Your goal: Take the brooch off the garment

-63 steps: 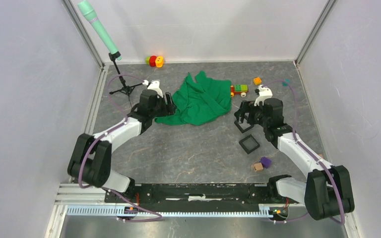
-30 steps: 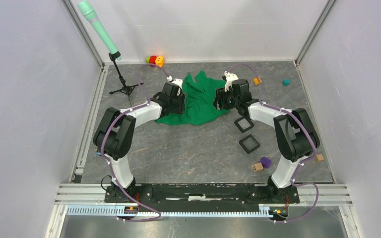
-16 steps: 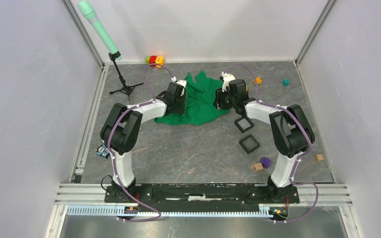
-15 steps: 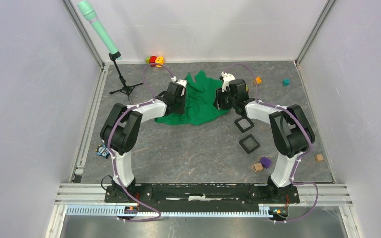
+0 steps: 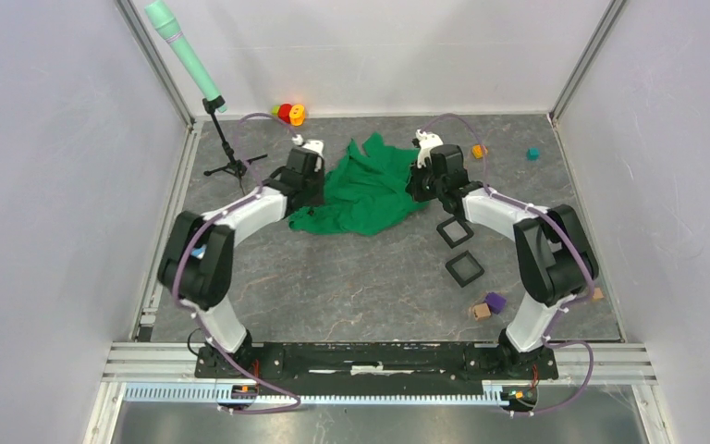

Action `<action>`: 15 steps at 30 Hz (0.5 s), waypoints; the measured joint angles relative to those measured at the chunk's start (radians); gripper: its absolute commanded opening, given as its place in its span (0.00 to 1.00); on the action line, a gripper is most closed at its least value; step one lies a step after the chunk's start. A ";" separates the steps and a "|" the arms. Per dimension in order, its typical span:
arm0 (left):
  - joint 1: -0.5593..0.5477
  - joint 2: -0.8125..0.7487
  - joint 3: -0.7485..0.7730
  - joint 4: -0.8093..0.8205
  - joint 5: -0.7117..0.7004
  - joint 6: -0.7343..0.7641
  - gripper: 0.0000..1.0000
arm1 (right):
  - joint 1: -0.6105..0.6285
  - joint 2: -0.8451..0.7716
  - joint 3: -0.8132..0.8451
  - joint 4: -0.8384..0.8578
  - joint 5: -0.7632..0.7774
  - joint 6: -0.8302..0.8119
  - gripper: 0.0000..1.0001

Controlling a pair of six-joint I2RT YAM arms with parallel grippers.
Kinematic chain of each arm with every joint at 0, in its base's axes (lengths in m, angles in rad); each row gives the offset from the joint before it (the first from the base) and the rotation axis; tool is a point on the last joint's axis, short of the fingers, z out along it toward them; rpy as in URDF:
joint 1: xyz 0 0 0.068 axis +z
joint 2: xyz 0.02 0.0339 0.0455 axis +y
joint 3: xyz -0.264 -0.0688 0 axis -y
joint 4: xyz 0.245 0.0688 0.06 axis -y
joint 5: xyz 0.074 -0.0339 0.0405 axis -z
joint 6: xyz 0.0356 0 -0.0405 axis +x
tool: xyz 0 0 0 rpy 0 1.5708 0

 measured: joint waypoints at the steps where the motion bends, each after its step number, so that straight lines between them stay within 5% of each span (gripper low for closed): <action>1: 0.018 -0.039 -0.020 0.003 0.004 -0.008 0.02 | 0.000 -0.024 -0.005 -0.004 0.008 -0.002 0.00; 8: 0.147 -0.256 -0.156 0.057 0.033 -0.090 0.02 | -0.011 -0.121 -0.021 -0.018 0.072 0.001 0.00; 15: 0.159 -0.346 -0.203 0.097 0.032 -0.169 0.02 | -0.038 -0.164 -0.023 -0.048 0.113 0.018 0.00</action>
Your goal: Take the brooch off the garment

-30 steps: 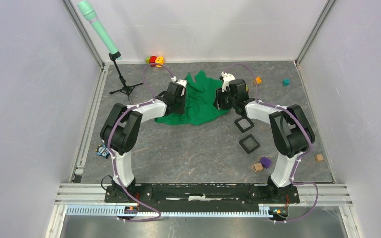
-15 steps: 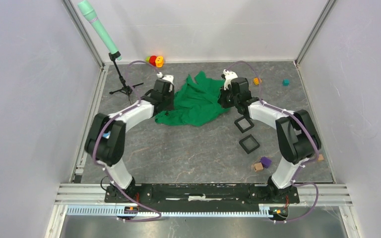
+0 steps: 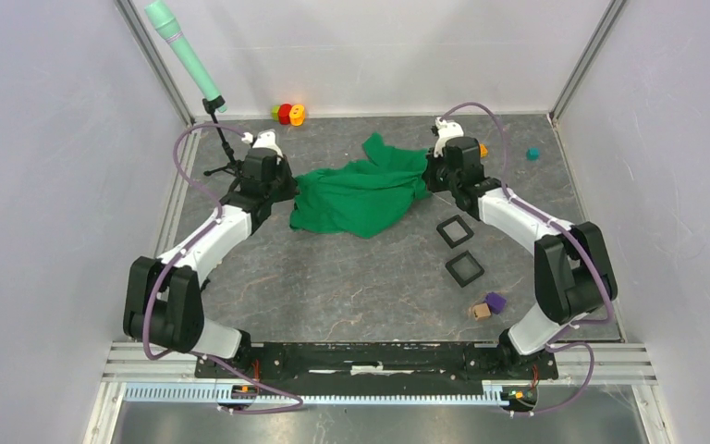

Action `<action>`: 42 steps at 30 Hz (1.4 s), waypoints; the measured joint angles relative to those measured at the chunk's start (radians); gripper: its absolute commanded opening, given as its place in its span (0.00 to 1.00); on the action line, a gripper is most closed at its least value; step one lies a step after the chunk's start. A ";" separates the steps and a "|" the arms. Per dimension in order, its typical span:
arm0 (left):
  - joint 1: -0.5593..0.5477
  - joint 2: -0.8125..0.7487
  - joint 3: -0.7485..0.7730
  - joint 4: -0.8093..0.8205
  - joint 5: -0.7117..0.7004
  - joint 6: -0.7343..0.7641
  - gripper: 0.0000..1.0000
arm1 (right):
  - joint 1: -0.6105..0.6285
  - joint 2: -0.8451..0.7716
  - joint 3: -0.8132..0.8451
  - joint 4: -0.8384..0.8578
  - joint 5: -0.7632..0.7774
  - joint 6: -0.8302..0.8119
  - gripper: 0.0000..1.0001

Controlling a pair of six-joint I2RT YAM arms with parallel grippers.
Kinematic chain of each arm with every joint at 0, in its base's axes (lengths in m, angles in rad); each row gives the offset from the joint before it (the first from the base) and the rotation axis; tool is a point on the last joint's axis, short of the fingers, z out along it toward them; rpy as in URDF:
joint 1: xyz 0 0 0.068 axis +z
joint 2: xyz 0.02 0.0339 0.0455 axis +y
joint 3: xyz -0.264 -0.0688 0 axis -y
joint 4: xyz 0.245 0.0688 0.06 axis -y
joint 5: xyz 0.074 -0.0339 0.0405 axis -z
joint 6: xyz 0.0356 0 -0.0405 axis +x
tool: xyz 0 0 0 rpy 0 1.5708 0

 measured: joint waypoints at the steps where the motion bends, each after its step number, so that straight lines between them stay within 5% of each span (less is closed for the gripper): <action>1: 0.004 -0.005 0.005 0.002 0.000 -0.007 0.02 | -0.003 -0.001 0.010 -0.012 0.005 0.000 0.00; 11: 0.085 0.060 0.476 -0.148 0.063 -0.032 0.02 | -0.021 0.026 0.484 -0.186 0.024 -0.031 0.00; 16: 0.100 -0.065 0.510 -0.203 0.056 -0.032 0.02 | -0.023 -0.113 0.459 -0.164 -0.006 -0.039 0.00; 19: 0.098 -0.200 0.400 -0.194 0.055 -0.051 0.02 | -0.019 -0.261 0.272 -0.103 -0.059 -0.025 0.00; 27: 0.098 -0.410 -0.229 -0.130 0.063 -0.183 0.03 | 0.035 -0.441 -0.346 -0.002 -0.173 0.038 0.00; 28: 0.098 -0.410 -0.300 -0.133 0.072 -0.204 0.07 | 0.043 -0.437 -0.406 -0.004 -0.187 0.045 0.01; 30: 0.098 -0.418 -0.406 -0.149 0.082 -0.239 0.37 | 0.068 -0.426 -0.512 -0.003 -0.217 0.056 0.09; 33: 0.100 -0.448 -0.486 -0.172 0.089 -0.272 0.67 | 0.116 -0.406 -0.586 -0.008 -0.258 0.063 0.37; 36: 0.100 -0.511 -0.490 -0.174 0.090 -0.280 0.73 | 0.133 -0.405 -0.583 0.009 -0.282 0.052 0.47; 42: 0.100 -0.600 -0.460 -0.208 0.056 -0.262 0.79 | 0.155 -0.366 -0.460 0.004 -0.290 0.022 0.50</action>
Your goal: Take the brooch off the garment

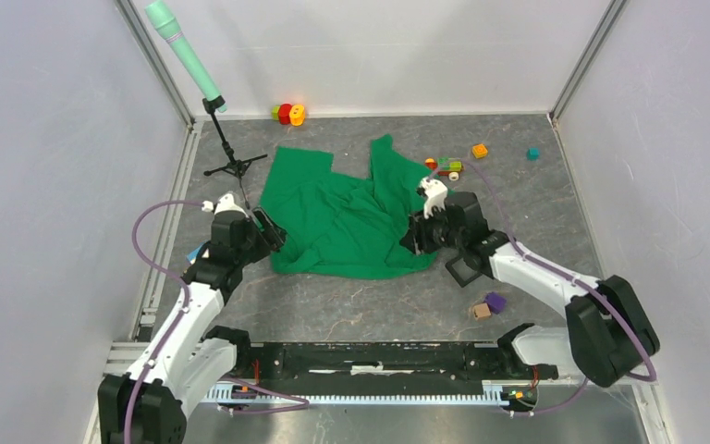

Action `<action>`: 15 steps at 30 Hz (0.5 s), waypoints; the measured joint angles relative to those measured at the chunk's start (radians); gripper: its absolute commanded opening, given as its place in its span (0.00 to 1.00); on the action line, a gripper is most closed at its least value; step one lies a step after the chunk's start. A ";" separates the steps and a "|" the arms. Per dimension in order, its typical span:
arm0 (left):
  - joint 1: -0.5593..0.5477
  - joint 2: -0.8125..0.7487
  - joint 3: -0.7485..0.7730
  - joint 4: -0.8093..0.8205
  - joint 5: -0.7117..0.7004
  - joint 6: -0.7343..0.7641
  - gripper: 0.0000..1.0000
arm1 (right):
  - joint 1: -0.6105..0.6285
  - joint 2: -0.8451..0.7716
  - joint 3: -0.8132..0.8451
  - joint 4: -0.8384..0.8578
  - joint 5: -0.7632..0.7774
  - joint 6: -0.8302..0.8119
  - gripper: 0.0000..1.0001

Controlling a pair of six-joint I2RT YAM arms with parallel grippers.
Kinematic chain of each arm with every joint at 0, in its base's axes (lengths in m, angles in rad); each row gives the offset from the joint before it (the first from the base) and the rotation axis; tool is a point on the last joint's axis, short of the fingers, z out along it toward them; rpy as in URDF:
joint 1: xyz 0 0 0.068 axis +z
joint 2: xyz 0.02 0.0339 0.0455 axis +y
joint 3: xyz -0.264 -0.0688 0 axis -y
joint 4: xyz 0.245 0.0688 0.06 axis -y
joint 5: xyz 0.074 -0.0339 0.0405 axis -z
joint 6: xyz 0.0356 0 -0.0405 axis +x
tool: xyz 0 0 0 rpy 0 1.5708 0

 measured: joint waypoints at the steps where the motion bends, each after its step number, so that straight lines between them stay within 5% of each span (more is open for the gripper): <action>1: 0.000 0.005 0.023 -0.013 -0.013 0.012 0.78 | 0.008 0.021 0.034 0.002 0.002 -0.004 0.50; 9: 0.000 0.229 0.185 0.069 0.066 0.053 0.64 | 0.121 0.285 0.322 0.012 0.059 -0.017 0.47; 15: 0.000 0.509 0.230 0.191 0.192 0.051 0.64 | 0.177 0.491 0.501 -0.008 0.121 -0.017 0.47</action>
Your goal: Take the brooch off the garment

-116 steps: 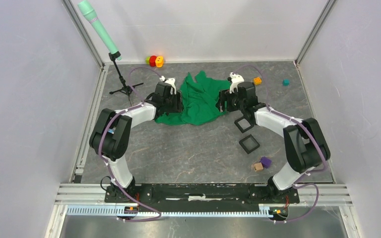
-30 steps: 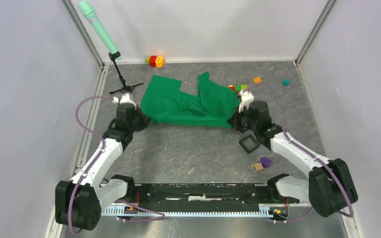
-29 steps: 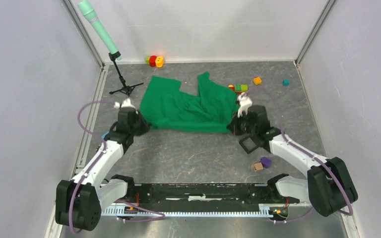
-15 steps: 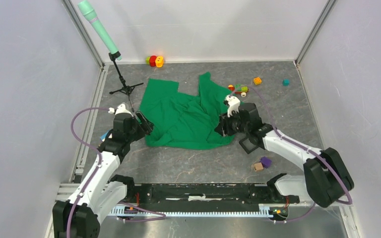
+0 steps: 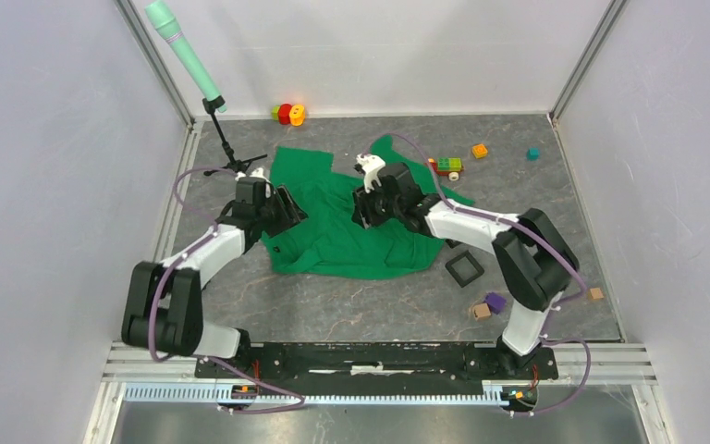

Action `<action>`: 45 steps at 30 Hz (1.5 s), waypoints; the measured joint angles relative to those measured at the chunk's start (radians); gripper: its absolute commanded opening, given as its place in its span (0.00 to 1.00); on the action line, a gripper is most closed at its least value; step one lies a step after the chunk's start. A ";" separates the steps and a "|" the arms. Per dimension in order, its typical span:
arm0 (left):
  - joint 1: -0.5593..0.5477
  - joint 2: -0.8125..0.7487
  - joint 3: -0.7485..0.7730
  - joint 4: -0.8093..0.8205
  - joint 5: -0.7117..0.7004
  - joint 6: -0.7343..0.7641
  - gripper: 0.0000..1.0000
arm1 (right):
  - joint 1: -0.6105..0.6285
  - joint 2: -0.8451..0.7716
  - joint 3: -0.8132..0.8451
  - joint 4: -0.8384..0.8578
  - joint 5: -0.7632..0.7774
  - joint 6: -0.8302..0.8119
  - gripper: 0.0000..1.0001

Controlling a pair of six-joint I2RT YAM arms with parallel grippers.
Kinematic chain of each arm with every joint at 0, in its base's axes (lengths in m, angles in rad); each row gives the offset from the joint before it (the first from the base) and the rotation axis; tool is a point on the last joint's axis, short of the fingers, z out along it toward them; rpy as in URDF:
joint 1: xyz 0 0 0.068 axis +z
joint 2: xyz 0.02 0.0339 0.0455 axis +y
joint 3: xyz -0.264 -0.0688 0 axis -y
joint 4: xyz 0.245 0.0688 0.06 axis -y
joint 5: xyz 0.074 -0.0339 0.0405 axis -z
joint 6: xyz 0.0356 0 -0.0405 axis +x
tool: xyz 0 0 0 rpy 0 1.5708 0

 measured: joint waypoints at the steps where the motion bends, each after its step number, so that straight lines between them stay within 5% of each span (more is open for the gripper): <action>1: 0.000 0.036 0.005 0.013 0.015 0.000 0.64 | 0.005 0.030 0.028 -0.001 0.008 0.000 0.48; 17: 0.000 0.323 0.179 0.048 0.036 -0.048 0.68 | 0.018 0.349 0.332 -0.092 0.079 -0.016 0.44; 24: 0.000 0.357 0.205 -0.004 -0.024 -0.077 0.68 | 0.024 0.392 0.357 -0.108 0.077 -0.015 0.27; 28: 0.003 0.369 0.219 -0.016 -0.042 -0.080 0.68 | 0.028 0.393 0.359 -0.112 0.070 -0.016 0.03; 30: 0.003 0.375 0.227 -0.020 -0.047 -0.081 0.68 | 0.030 0.393 0.359 -0.113 0.062 -0.017 0.00; 36: 0.003 0.386 0.246 -0.034 -0.061 -0.081 0.68 | 0.031 0.346 0.333 -0.131 0.033 -0.016 0.00; 45: 0.004 0.392 0.254 -0.034 -0.065 -0.081 0.68 | 0.044 0.019 0.143 -0.143 -0.031 -0.027 0.05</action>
